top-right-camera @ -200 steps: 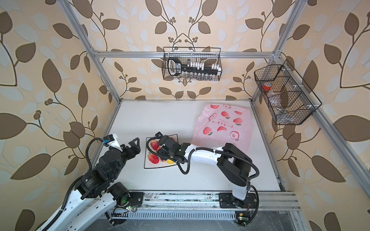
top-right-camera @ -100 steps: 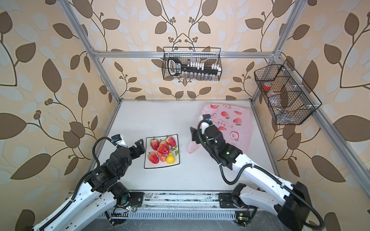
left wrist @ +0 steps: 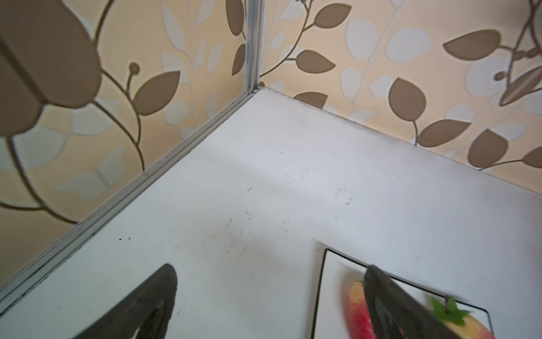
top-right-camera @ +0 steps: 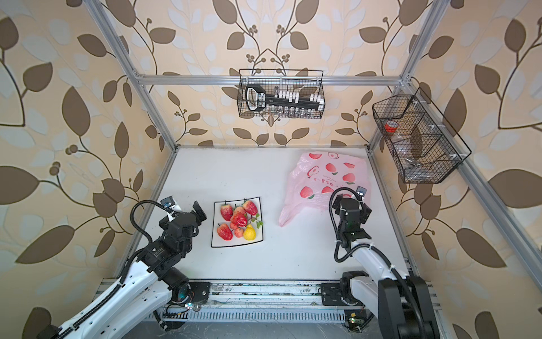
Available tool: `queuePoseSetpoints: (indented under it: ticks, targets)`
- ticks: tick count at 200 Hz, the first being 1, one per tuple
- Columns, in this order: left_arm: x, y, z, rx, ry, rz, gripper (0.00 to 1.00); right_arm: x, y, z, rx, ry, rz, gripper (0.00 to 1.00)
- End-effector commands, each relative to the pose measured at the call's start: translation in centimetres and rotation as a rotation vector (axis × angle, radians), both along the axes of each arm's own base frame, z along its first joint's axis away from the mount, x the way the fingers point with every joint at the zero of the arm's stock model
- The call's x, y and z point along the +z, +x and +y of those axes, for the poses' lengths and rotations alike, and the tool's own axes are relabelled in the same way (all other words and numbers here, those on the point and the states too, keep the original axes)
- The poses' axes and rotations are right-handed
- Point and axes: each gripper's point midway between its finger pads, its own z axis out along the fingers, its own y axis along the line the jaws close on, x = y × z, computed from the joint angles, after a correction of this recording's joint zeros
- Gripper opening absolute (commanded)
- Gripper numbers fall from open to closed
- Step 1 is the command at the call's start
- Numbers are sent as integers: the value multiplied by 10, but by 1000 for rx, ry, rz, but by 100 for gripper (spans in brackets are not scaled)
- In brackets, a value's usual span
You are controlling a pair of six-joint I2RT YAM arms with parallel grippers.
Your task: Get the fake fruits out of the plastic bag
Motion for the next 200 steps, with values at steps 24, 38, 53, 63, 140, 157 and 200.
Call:
queuePoseSetpoints:
  ticks: [24, 38, 53, 63, 140, 157, 200]
  targets:
    - [-9, 19, 19, 48, 110, -43, 99, 18, 38, 28, 219, -69, -157, 98]
    - [-15, 24, 23, 66, 128, -3, 99, 13, 35, 30, 237, -82, -186, 98]
    - [-21, 31, 23, 48, 158, 28, 99, 0, 33, 29, 231, -80, -201, 98]
    - [-23, 32, 23, 41, 175, 44, 99, 0, 33, 25, 223, -92, -248, 98]
    - [-38, 70, 18, -91, 163, 6, 99, -7, 31, 20, 216, -48, -213, 99]
    - [-44, 83, 14, -142, 162, -14, 99, -6, 31, 20, 215, -49, -214, 99]
    - [-70, 106, 11, -196, 148, -19, 99, -6, 31, 20, 215, -52, -215, 99]
